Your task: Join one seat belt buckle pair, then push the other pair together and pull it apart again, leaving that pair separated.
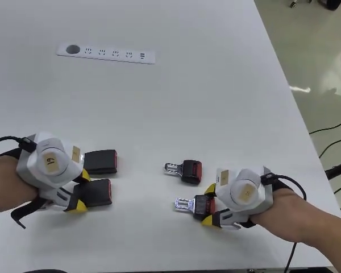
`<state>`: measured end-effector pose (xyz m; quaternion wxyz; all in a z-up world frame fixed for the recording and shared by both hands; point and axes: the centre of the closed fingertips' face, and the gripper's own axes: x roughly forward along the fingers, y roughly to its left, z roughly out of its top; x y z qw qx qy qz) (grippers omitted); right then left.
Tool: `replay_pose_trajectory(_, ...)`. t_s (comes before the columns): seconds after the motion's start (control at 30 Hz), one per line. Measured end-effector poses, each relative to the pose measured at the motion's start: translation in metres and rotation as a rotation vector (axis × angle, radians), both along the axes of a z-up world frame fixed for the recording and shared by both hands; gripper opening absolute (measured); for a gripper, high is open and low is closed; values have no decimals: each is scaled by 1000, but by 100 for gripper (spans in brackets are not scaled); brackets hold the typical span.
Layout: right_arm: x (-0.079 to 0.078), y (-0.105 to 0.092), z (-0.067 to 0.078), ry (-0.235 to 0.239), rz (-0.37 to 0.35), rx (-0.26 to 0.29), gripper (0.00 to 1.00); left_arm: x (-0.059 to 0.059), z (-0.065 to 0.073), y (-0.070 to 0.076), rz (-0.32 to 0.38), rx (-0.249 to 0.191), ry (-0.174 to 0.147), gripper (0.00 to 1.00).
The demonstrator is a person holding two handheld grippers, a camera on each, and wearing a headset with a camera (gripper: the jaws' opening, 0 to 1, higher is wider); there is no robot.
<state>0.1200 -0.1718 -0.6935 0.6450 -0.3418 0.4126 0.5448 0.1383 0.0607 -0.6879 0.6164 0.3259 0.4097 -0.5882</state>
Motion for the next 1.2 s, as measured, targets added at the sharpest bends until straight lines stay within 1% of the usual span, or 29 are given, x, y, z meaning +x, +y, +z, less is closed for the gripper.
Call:
replay_pose_trajectory(0.13, -1, 0, 0, -4, 16, -7, 34, -1, -2, 1, -56, 21, -30, 34)
replay_pose_trajectory(0.17, -1, 0, 0, -6, 21, -8, 34, -1, -3, 2, -87, 31, -52, 34)
replay_pose_trajectory(0.2, -1, 0, 0, -6, 22, -8, 34, -1, -3, 4, -136, 45, -79, 34)
replay_pose_trajectory(0.23, -2, 0, 0, -10, 35, -10, 33, -4, -3, 3, -107, 34, -54, 34)
replay_pose_trajectory(0.3, -2, 1, -1, -8, 33, -16, 33, -2, -4, 3, -121, 45, -57, 34)
replay_pose_trajectory(0.37, -3, 2, -1, -6, 36, -23, 33, -1, -6, 4, -149, 63, -58, 34)
replay_pose_trajectory(0.5, -1, 1, -3, -1, 34, -20, 33, -1, -6, 2, -156, 77, -51, 34)
replay_pose_trajectory(0.6, -1, 1, -2, -2, 34, -26, 33, -1, -6, 2, -150, 78, -48, 34)
replay_pose_trajectory(0.77, 0, 0, -2, -1, 42, -17, 33, 0, -7, 1, -129, 70, -43, 33)
replay_pose_trajectory(0.97, 0, 3, -1, -2, 41, -24, 33, 0, -7, 0, -120, 78, -43, 33)
replay_pose_trajectory(1.07, 4, 9, -1, -17, 28, -17, 33, 0, -7, 0, -121, 80, -43, 33)
replay_pose_trajectory(1.2, 3, 19, -2, -20, 27, -6, 33, 0, -7, -1, -119, 73, -44, 33)
